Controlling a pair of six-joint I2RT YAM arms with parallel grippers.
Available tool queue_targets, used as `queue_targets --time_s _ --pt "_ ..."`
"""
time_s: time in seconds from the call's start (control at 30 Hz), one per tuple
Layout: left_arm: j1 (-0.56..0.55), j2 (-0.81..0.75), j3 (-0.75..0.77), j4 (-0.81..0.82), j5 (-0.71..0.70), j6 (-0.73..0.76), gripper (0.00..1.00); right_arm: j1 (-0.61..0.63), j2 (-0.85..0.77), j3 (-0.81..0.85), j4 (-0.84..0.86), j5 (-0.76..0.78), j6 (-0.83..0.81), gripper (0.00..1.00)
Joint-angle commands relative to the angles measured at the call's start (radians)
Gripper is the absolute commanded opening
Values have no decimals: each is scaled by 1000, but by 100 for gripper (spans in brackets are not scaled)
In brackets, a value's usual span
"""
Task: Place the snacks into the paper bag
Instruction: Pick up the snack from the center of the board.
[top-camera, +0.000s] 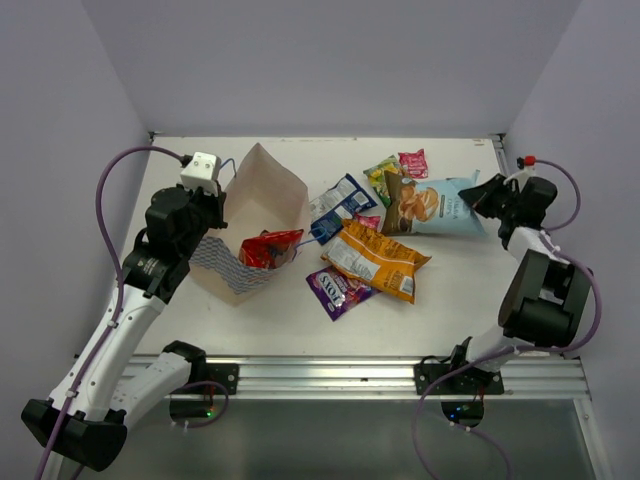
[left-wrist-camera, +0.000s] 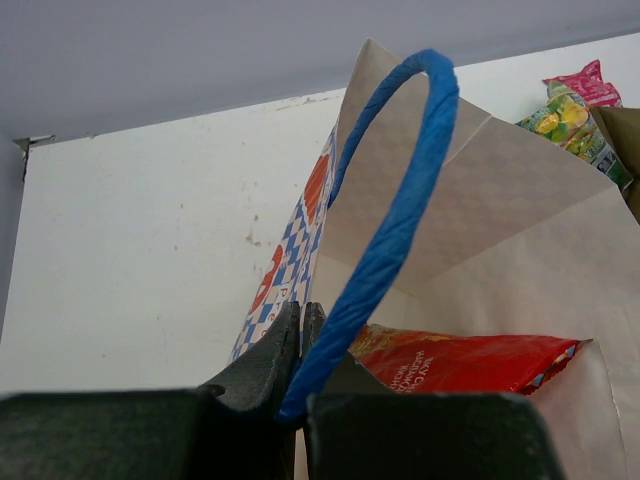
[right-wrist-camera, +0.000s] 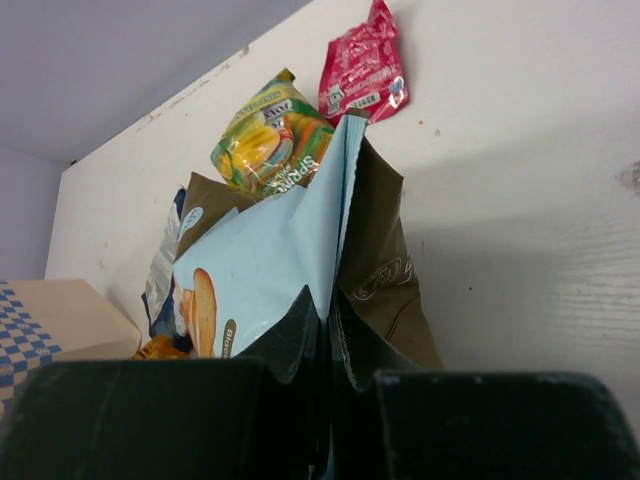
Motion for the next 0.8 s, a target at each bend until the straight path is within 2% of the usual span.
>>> queue_targets --time_s 0.0,0.3,0.4,0.57,0.77 --pt "-2 -5 -8 39 14 11 0 0 -156 26 -22 46 -26 0" --pt "-2 -4 15 28 26 11 0 16 -344 117 -123 61 -40 0" --pt "-2 -2 23 22 31 11 0 60 -402 160 -144 70 -37 0" --pt "-2 3 34 10 48 10 0 215 -468 270 -256 165 -146 0" --pt "-2 7 52 -4 49 8 0 319 -511 355 -235 166 -137 0"
